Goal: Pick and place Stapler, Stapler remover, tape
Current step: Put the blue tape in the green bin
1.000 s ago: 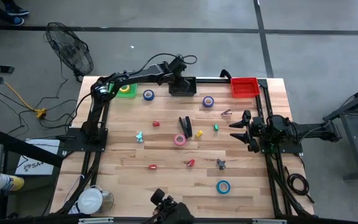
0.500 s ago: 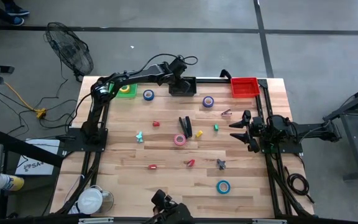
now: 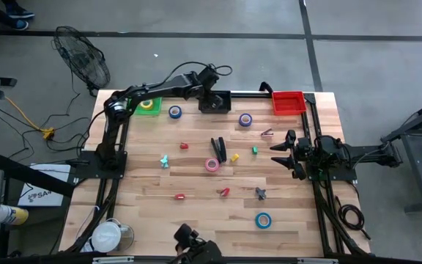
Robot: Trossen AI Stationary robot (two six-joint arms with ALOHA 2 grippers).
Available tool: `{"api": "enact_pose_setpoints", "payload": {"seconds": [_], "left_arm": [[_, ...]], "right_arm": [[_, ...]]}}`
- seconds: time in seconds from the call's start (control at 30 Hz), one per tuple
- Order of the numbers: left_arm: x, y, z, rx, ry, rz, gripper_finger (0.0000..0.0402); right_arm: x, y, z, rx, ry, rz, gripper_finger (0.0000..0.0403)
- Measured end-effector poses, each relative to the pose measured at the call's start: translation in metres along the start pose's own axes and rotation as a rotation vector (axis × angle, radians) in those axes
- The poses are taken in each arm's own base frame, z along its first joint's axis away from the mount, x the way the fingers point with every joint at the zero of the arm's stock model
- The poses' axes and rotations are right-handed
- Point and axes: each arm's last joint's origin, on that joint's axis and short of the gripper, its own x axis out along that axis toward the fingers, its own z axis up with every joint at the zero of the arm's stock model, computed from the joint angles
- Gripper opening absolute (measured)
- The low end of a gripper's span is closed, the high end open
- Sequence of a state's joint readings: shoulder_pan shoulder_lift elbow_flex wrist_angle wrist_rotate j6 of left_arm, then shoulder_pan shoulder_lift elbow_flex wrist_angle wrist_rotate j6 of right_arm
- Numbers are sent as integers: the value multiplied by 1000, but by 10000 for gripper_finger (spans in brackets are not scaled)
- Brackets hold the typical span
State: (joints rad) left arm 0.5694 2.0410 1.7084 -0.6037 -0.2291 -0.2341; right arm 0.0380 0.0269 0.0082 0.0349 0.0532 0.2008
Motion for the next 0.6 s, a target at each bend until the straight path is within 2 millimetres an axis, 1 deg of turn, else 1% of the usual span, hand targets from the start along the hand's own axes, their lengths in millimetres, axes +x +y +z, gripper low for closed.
{"api": "enact_pose_setpoints", "payload": {"seconds": [0.1, 0.23, 0.4, 0.5, 0.6], "left_arm": [[-14, 4, -2, 11, 42, 31, 228], [-27, 10, -13, 39, 166, 65, 228], [-31, 21, -29, 105, 358, 110, 228], [-26, 31, -34, 88, 398, 116, 227], [-21, 45, -37, 38, 443, 73, 227]], "right_arm": [[0, 0, 0, 0, 0, 0, 197], [0, 0, 0, 0, 0, 0, 197], [0, 0, 0, 0, 0, 0, 197], [0, 0, 0, 0, 0, 0, 197], [0, 0, 0, 0, 0, 1, 197]]}}
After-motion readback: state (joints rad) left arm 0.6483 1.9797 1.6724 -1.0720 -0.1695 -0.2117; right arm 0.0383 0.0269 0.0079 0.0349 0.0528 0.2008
